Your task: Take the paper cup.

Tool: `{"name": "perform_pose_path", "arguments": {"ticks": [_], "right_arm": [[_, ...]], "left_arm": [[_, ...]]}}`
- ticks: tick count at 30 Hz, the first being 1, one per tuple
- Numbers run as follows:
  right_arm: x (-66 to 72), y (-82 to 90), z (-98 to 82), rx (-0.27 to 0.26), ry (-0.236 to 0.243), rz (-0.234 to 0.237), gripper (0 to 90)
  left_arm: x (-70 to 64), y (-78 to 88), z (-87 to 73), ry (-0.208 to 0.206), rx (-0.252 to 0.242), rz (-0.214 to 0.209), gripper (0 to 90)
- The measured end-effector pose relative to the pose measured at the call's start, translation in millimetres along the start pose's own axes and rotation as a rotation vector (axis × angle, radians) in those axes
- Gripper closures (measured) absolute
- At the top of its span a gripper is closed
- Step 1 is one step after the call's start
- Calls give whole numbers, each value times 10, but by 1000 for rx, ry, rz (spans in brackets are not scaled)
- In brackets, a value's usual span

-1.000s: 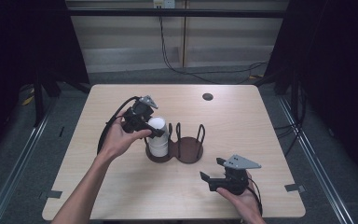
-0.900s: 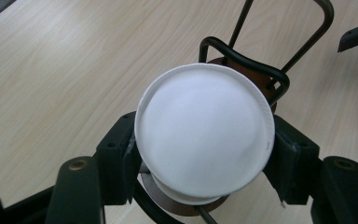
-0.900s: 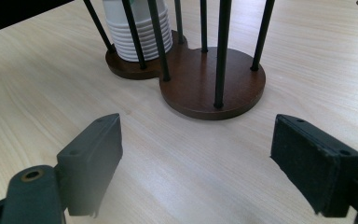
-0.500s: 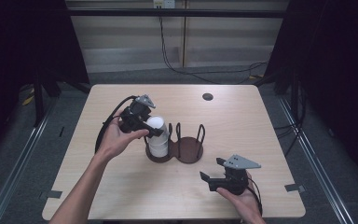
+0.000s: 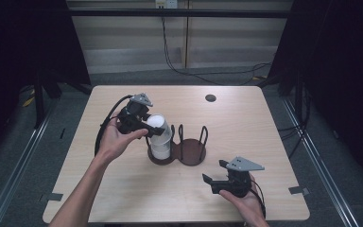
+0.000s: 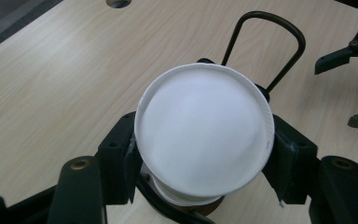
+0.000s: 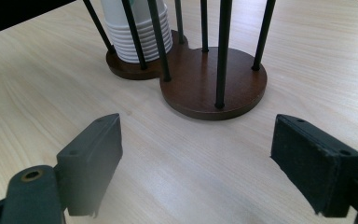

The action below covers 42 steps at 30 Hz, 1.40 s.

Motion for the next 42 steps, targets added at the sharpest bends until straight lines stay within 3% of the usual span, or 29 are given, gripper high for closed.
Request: {"name": "perform_pose_path", "arguments": {"ticks": [12, 14, 18, 32, 35, 42], "right_arm": [[2, -6, -1, 4, 3, 2, 158], [4, -5, -1, 4, -1, 1, 159], [-1, -7, 0, 3, -6, -2, 158], [-6, -4, 2, 0, -9, -1, 155], [-10, -6, 2, 1, -11, -2, 155], [-11, -9, 2, 3, -10, -1, 155]], "left_arm": [[0, 105, -8, 9, -44, 4, 369], [-18, 136, -10, 11, -60, 32, 369], [-39, 169, 2, 20, -73, 38, 369], [-50, 282, -35, 12, -133, -15, 369], [-46, 314, -44, 23, -165, -34, 368], [-84, 341, -41, -1, -183, -27, 368]]}}
Point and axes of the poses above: each handheld gripper's, and its own axes: y roughly backward along the jaws, z roughly out of its top, x roughly to its left, the point moved 4 cm from there along -y, roughly forward along the jaws, and after that the axes turned 8 degrees about x, right-handed, at the moved point
